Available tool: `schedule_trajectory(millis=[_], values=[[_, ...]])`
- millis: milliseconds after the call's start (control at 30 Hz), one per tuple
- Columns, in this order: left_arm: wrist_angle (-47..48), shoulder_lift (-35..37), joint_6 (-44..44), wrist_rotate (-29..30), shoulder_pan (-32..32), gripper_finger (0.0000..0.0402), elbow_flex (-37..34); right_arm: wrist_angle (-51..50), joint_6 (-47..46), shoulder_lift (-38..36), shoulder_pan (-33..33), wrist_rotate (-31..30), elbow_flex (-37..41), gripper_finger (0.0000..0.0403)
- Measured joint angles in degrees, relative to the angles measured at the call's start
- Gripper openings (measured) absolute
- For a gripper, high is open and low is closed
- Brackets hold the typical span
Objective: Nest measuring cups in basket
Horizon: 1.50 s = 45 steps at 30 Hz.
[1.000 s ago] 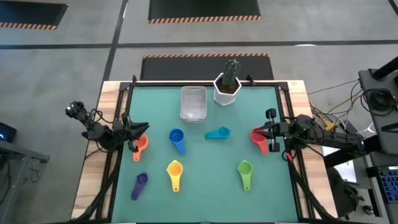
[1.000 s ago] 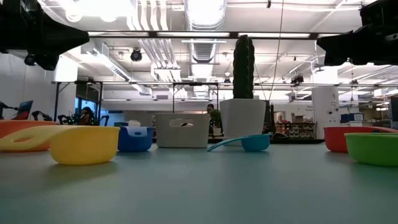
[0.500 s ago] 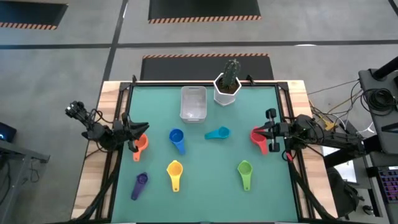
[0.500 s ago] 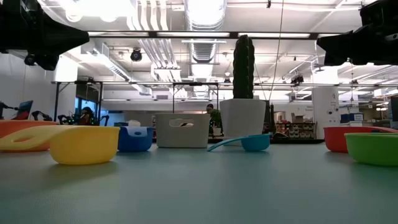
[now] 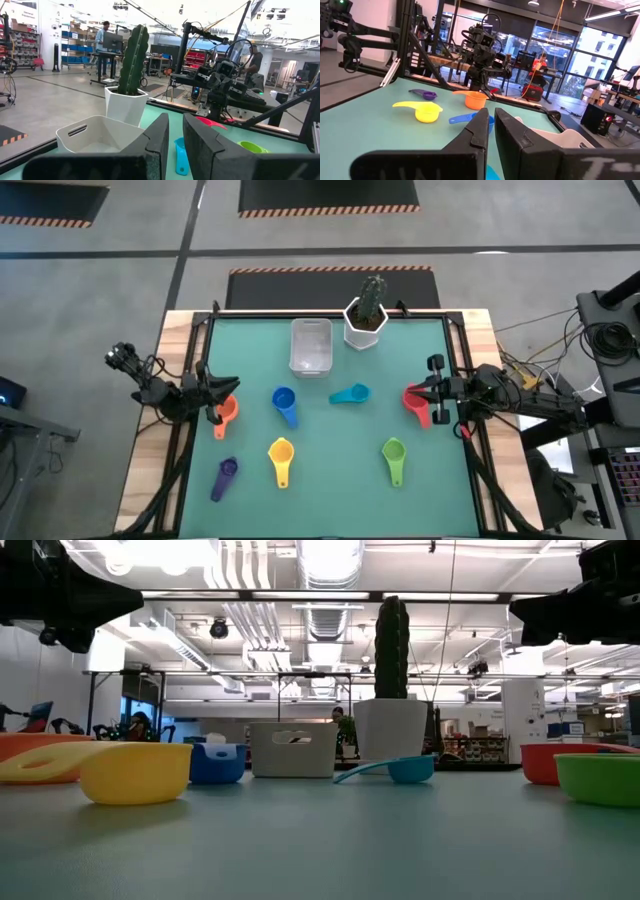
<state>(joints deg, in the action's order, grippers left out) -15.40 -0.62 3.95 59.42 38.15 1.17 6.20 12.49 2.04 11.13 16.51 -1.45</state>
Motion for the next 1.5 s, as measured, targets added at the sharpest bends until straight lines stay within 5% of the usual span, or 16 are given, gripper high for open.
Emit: schedule_trajectory(millis=[300, 500, 667, 933, 1500], values=[[-0.02, 0.00, 0.00, -0.02, 0.00, 0.0039, 0.00, 0.02, -0.22, 0.00, 0.00, 0.00, 0.02, 0.0018], [-5.63, 0.00, -4.19, -3.13, 0.00, 0.0039, 0.00, 1.95, -23.68, 0.00, 0.01, -2.72, -0.01, 0.0018], [-11.01, 0.00, -4.47, -4.60, -0.02, 0.0039, 0.00, 4.39, -22.36, 0.13, 0.01, -8.88, -0.01, 0.0018], [-16.32, -0.32, -4.56, -15.34, 0.00, 0.0039, 0.00, 15.79, -19.63, 1.85, 0.01, -9.08, -0.01, 0.0018], [-31.70, -15.05, -5.99, -13.46, 0.00, 0.0039, 0.00, 17.20, -19.39, 4.04, -0.02, -14.54, -1.51, 0.0018]])
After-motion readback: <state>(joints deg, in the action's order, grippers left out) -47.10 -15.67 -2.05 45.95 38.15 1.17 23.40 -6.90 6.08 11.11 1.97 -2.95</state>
